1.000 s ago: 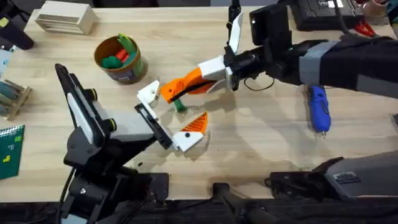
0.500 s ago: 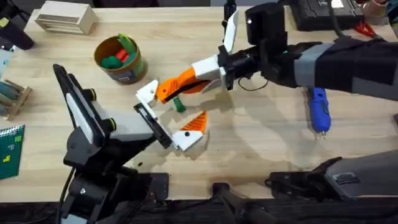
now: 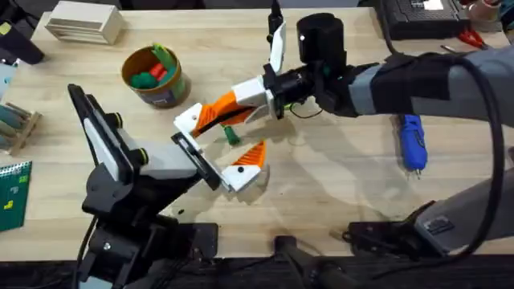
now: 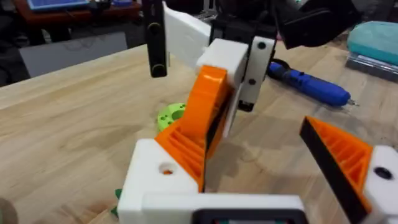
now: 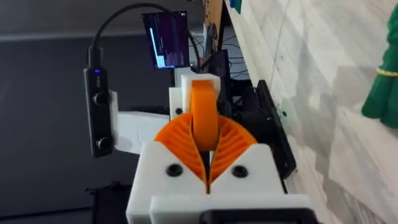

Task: Pick up the gripper from the table and insert it into the empty holder that is missing its gripper. Then pick up a screw, insert it into the mounting hole, and use the screwdriver to tighten it. Finally, clean up the table by picking up the vegetable and placing it into the bucket.

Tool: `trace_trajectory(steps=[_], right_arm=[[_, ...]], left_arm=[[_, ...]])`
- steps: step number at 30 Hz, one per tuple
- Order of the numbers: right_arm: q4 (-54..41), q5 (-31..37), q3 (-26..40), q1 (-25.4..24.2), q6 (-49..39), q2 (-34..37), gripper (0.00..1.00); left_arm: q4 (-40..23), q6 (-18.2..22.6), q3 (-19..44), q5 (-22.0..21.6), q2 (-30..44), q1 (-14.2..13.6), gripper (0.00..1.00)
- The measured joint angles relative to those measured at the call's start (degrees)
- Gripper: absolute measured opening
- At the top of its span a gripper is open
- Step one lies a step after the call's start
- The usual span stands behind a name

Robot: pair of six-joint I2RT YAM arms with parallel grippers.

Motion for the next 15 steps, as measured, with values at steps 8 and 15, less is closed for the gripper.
trace_trajectory(steps=[8, 15], right_arm=[[-0.3, -0.6, 3.2, 0.6, 0.9, 2.6, 0.014], [-0.3, -1.6, 8.2, 1.7, 1.8, 7.1, 0.014]], left_arm=[[0.0, 0.0, 0.0, -0.8, 0.0, 0.1, 0.987], [0.0, -0.4, 0.0, -3.6, 0.0, 0.8, 0.988]])
